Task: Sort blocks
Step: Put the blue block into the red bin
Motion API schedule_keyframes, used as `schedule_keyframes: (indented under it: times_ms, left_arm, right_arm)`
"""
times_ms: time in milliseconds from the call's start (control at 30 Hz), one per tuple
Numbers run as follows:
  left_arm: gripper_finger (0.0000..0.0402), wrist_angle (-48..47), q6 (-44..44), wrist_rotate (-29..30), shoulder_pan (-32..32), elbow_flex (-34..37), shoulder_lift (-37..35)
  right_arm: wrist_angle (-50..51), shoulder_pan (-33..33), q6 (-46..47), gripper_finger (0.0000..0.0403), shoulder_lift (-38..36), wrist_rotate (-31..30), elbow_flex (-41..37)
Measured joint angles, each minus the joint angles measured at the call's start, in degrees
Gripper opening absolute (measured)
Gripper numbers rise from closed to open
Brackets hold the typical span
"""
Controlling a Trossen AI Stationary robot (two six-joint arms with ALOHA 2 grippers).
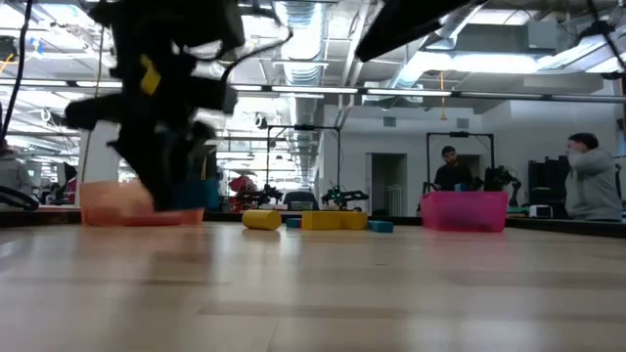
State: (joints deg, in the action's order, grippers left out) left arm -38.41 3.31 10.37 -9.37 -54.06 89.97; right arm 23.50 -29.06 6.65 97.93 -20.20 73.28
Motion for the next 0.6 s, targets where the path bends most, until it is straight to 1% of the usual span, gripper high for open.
schedule_keyframes:
  times_ms: [200, 333, 500, 600]
  left_arm:
    - [0.0130, 3.6, -2.5, 1.8, -3.2, -6.3, -1.7]
    - [0.0130, 6.8, -4.5, 3.2, -4.6, -9.3, -3.7]
    - [0.0131, 12.1, -7.0, 3.3, -5.5, -10.0, -5.3]
    - [0.0131, 12.5, -7.4, 4.0, -5.7, -9.9, -5.7]
  right_arm:
    - [-10.9, 3.8, -1.5, 0.0255, 0.0, -0.8, -4.8]
    - [-17.3, 6.3, -3.1, 0.0255, 0.0, -1.0, -7.2]
    - [-23.8, 8.1, -7.0, 0.0255, -0.3, -1.3, -7.5]
    - [-25.0, 8.4, -8.1, 0.0255, -0.3, -4.5, -7.5]
